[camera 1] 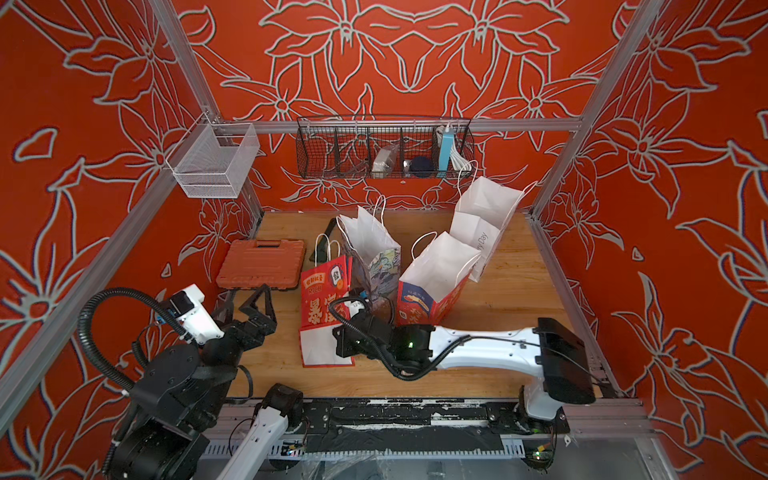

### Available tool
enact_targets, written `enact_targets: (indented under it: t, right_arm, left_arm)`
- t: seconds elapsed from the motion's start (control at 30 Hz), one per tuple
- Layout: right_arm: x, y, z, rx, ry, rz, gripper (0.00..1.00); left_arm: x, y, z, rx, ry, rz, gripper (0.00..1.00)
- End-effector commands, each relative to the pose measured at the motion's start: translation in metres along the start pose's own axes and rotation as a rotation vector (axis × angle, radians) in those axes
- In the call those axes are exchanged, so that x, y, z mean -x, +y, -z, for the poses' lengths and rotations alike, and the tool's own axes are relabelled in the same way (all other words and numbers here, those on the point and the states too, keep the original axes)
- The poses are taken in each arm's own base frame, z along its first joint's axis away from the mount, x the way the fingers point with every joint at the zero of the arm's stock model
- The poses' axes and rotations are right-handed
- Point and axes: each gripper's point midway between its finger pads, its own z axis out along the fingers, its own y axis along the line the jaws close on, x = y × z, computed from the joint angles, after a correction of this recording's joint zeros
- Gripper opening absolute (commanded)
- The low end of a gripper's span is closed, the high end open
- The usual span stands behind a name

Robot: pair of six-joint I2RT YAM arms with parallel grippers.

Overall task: Put away the paper bag
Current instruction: Place the paper bag at the center of the board.

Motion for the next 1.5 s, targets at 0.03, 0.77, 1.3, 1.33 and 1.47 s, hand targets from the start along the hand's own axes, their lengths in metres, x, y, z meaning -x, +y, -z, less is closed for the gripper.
enact_targets:
  t: [0.03, 0.77, 1.3, 1.33, 1.47]
  right_arm:
    - [-0.002, -0.003, -0.022, -0.060, -0.099, -0.156, 0.00]
    - [-0.024, -0.068, -0.069, -0.383, -0.046, -0.052, 0.50]
    - [0.003, -0.043, 0.027, -0.152, 0.015, 0.267, 0.68]
    - [0.003, -0.039, 0.043, -0.109, 0.034, 0.292, 0.67]
    - [0.003, -0.046, 0.107, -0.048, 0.102, 0.415, 0.65]
  left_arm:
    - [-0.012, 0.009, 0.006, 0.015, 0.031, 0.031, 0.96]
    - [-0.031, 0.002, -0.005, -0.015, 0.114, 0.053, 0.96]
    - [-0.070, -0.035, -0.039, -0.188, 0.271, 0.030, 0.97]
    - [-0.073, -0.040, -0.042, -0.214, 0.288, 0.023, 0.97]
    - [-0.087, -0.060, -0.054, -0.313, 0.348, 0.026, 0.97]
